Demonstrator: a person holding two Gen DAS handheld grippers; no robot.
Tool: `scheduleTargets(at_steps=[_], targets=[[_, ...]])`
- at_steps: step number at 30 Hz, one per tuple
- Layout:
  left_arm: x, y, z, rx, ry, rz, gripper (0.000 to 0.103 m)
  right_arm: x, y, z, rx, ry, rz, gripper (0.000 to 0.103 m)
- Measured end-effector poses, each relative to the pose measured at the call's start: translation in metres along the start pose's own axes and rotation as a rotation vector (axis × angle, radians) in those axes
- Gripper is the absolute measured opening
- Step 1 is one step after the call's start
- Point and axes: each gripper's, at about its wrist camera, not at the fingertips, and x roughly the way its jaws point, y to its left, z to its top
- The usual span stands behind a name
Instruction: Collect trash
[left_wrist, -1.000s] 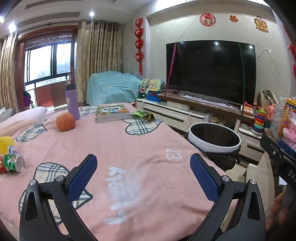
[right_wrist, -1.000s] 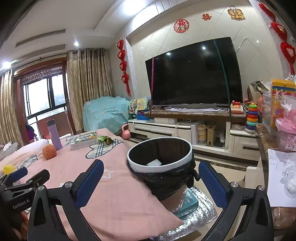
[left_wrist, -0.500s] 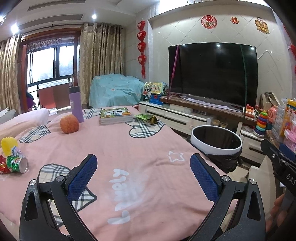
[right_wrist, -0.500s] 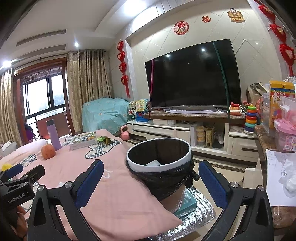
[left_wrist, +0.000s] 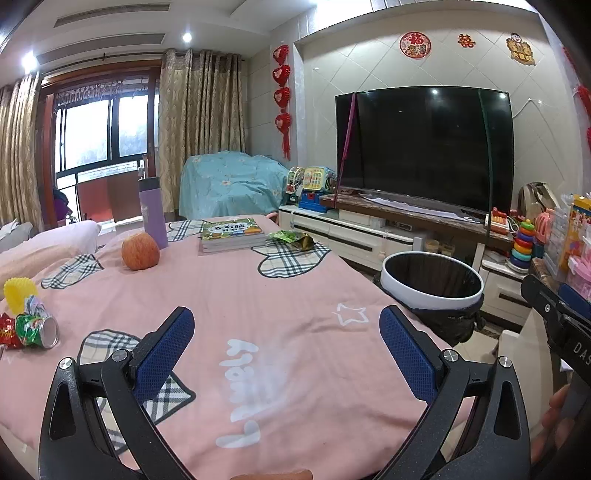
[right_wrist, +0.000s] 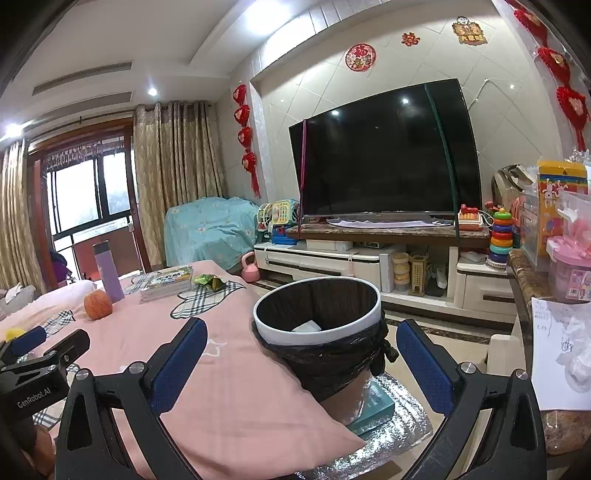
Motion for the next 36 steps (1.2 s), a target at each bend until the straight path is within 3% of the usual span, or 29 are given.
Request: scheduleTargets(at_steps=[36], targets=[[-0.0020,0.0013,-0.0022,0.010,-0.003,-0.011,0.103,-0.0008,0.0010,-0.0012,0.011,0.002,0.009,0.103]])
